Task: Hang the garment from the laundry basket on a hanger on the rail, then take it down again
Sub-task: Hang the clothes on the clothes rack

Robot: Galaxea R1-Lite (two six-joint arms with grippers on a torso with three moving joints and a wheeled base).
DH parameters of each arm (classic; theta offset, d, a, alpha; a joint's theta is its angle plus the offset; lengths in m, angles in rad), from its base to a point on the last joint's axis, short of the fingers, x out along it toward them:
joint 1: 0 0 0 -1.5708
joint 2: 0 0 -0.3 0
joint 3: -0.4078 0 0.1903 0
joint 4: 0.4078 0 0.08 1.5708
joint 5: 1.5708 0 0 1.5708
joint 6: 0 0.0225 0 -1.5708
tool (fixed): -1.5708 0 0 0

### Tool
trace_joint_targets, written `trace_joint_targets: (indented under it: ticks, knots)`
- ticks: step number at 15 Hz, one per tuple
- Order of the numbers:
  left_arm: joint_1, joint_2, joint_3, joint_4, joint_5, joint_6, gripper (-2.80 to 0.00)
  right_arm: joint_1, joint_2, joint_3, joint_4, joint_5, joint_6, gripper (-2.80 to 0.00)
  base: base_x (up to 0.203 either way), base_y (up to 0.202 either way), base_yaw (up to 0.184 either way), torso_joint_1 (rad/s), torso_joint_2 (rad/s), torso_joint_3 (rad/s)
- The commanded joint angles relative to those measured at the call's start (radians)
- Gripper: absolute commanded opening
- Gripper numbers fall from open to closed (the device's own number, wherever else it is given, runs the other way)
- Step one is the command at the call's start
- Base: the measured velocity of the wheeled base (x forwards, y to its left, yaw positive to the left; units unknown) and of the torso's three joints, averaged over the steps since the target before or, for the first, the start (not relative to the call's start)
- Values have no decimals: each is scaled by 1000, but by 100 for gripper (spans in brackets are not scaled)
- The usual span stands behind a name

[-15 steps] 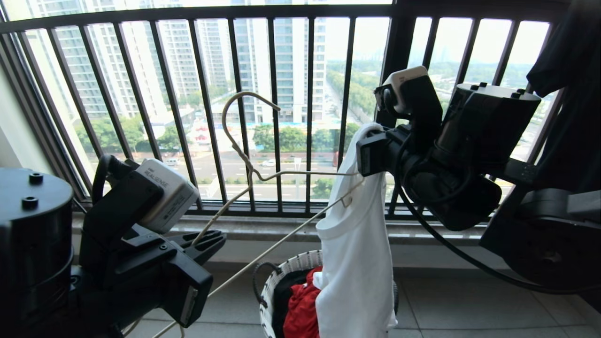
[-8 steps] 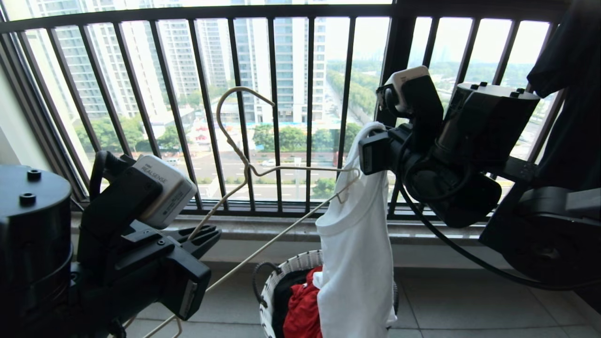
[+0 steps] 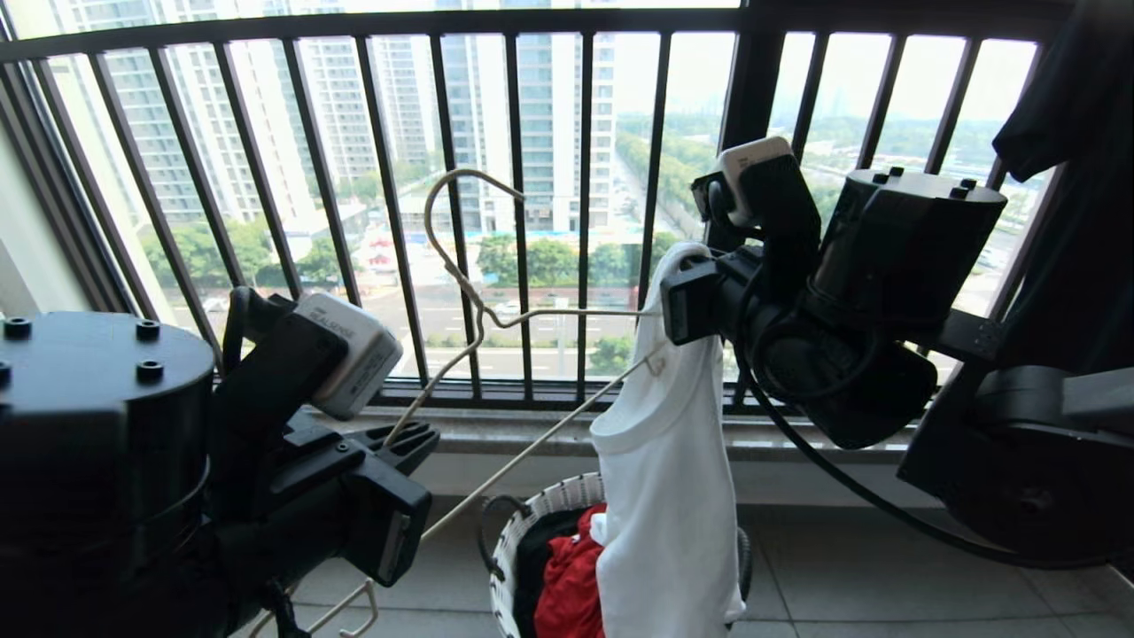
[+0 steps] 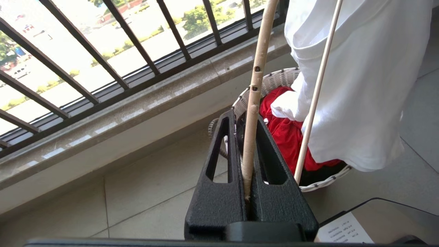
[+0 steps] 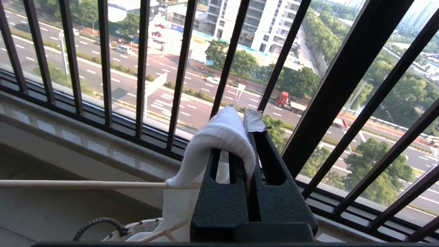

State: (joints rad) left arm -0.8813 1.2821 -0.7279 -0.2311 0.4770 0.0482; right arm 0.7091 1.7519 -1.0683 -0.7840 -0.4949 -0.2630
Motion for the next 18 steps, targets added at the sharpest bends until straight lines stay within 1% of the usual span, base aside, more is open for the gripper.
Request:
trace_joint_targets:
  ticks: [1,3,4,7,8,9,10,13,15,17,18]
  knots:
    - [-3,84,17,-55,2,-8,-280,19,0,4,-6,-4,-1,-280,0,0,0,0,0,0]
    - [-8,132,33,-157,10,-15,-280,29,-2,5,-6,-5,-1,-280,0,0,0,0,0,0]
    - [-9,154,37,-189,34,-16,-280,39,-3,7,-6,-5,0,-280,0,0,0,0,0,0]
    - [-18,238,43,-291,171,-11,-280,53,-8,4,-11,-16,4,-280,0,0,0,0,0,0]
    - [-19,255,43,-351,210,-6,-280,53,-11,-1,-12,-24,5,-280,0,0,0,0,0,0]
    - [-19,270,43,-399,235,5,-280,57,-18,-2,-12,-30,8,-280,0,0,0,0,0,0]
    - [-19,282,44,-425,248,20,-280,74,-21,-4,-13,-42,14,-280,0,0,0,0,0,0]
    - [-19,312,46,-480,250,18,-280,134,-29,-13,-12,-63,74,-280,0,0,0,0,0,0]
    - [-21,336,60,-570,250,21,-280,176,-24,-36,-11,-92,125,-280,0,0,0,0,0,0]
    - [-41,367,75,-645,248,22,-280,218,-21,-52,-8,-103,197,-280,0,0,0,0,0,0]
    - [-54,380,88,-671,247,23,-280,230,-12,-54,-5,-103,210,-280,0,0,0,0,0,0]
